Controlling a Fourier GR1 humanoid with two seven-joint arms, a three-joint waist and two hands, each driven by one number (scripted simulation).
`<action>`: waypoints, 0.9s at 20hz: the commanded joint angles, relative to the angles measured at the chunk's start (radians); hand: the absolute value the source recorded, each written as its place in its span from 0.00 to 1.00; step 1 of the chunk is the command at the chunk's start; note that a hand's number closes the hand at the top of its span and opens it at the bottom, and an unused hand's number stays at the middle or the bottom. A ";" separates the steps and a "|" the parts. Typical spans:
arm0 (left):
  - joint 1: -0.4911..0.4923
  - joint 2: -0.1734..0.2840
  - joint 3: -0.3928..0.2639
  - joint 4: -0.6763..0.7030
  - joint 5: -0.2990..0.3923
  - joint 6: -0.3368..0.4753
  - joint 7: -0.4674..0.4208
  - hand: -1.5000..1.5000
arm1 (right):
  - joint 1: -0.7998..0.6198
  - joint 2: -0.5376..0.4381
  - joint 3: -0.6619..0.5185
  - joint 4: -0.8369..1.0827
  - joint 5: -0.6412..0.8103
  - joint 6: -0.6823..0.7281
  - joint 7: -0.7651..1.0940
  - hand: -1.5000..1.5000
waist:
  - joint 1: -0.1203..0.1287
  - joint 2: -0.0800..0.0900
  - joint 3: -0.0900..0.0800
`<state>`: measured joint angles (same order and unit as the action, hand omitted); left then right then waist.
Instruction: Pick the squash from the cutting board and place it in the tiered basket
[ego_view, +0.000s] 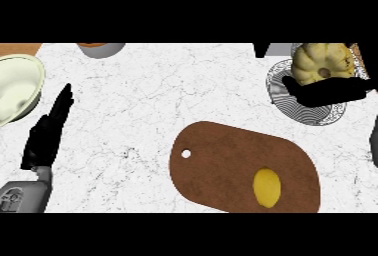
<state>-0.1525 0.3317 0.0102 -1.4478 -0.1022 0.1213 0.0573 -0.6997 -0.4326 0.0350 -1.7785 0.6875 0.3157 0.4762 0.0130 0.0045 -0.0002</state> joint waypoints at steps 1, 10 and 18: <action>-0.039 -0.017 -0.008 0.020 -0.008 0.000 0.027 0.50 | -0.029 -0.079 0.027 0.159 0.151 -0.067 -0.101 1.00 | 0.003 0.003 0.000; 0.009 0.015 0.041 -0.014 0.010 -0.052 -0.007 0.50 | -0.066 -0.161 -0.057 0.490 0.206 -0.199 -0.380 1.00 | -0.001 -0.002 0.000; 0.034 -0.058 -0.010 -0.041 -0.052 -0.007 0.020 0.50 | -0.177 -0.147 -0.110 0.732 0.130 -0.128 -0.535 1.00 | 0.000 -0.003 0.000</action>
<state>-0.1524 0.2966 0.0212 -1.4487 -0.1337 0.1064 0.0564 -0.8404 -0.5737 -0.0472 -1.1223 0.8507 0.1438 -0.0014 0.0145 0.0035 0.0003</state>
